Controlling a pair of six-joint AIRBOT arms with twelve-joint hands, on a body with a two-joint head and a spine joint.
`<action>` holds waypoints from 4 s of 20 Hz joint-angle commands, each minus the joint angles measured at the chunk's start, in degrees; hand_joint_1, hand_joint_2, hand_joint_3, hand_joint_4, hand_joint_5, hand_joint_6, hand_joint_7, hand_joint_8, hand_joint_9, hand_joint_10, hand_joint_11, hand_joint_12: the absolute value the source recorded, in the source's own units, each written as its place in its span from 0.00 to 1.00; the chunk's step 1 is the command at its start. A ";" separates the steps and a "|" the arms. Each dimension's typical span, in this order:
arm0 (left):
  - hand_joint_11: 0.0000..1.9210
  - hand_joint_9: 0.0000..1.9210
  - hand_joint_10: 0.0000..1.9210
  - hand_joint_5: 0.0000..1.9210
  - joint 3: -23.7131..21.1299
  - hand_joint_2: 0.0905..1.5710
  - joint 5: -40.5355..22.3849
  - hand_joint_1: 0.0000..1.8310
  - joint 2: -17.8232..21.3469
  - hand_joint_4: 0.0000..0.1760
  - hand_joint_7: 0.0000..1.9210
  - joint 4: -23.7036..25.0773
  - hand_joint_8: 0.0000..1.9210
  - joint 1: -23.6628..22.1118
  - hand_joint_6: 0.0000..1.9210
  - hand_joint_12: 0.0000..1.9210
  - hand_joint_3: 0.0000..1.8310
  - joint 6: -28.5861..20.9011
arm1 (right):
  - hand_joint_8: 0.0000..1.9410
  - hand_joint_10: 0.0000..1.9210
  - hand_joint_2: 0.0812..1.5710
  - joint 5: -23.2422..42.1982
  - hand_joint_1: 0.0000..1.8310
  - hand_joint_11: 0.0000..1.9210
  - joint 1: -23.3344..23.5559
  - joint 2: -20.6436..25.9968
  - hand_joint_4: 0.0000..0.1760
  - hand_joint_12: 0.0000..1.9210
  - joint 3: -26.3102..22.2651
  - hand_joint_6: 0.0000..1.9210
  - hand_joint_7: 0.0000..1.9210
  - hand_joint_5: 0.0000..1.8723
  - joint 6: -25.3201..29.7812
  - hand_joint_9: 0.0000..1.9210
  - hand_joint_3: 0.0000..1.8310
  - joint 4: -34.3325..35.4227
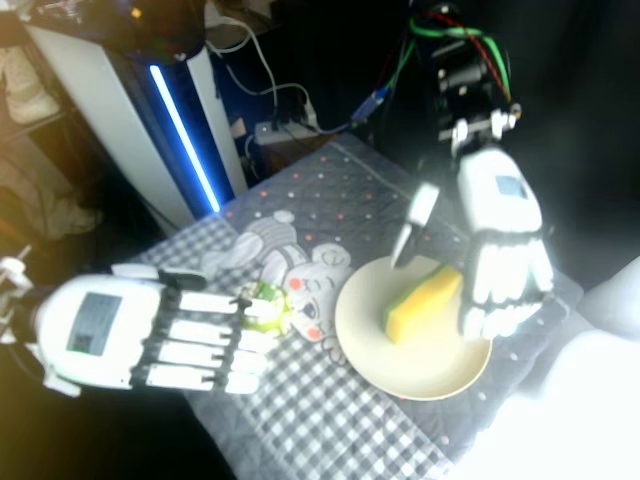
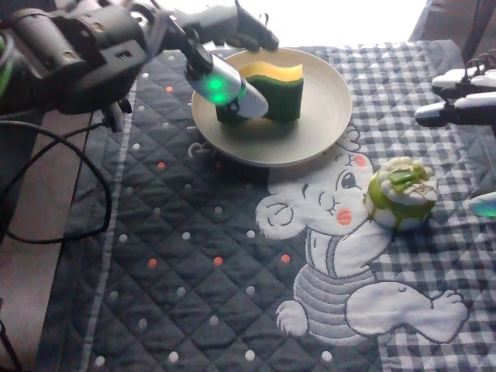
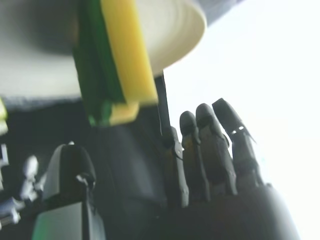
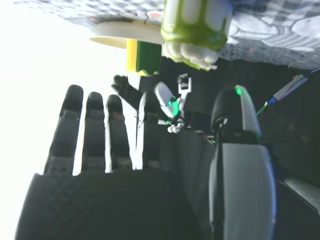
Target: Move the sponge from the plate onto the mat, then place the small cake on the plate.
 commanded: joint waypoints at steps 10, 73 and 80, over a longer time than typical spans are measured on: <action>0.46 0.49 0.58 0.46 3.38 0.73 -0.89 0.68 -3.25 0.00 0.45 1.17 0.71 -0.05 0.46 0.80 0.00 -0.17 | 0.00 0.00 0.66 6.05 0.32 0.05 0.57 -0.70 0.97 0.14 0.54 0.00 0.09 0.21 1.52 0.08 0.01 1.27; 0.00 0.00 0.00 0.00 -38.02 0.45 -47.40 0.50 31.69 0.78 0.00 -20.87 0.00 26.39 0.00 0.19 0.00 7.24 | 0.00 0.01 0.58 1.50 0.58 0.08 6.03 -10.73 0.00 0.48 8.48 0.00 0.27 0.28 18.93 0.26 0.00 -13.80; 0.00 0.00 0.00 0.00 -38.09 0.45 -47.17 0.48 31.33 0.84 0.00 -21.20 0.00 26.92 0.00 0.17 0.00 7.06 | 0.67 0.52 0.74 -0.12 0.66 0.32 6.57 -10.80 0.00 0.72 9.55 0.53 0.41 0.51 18.93 0.42 0.00 -14.67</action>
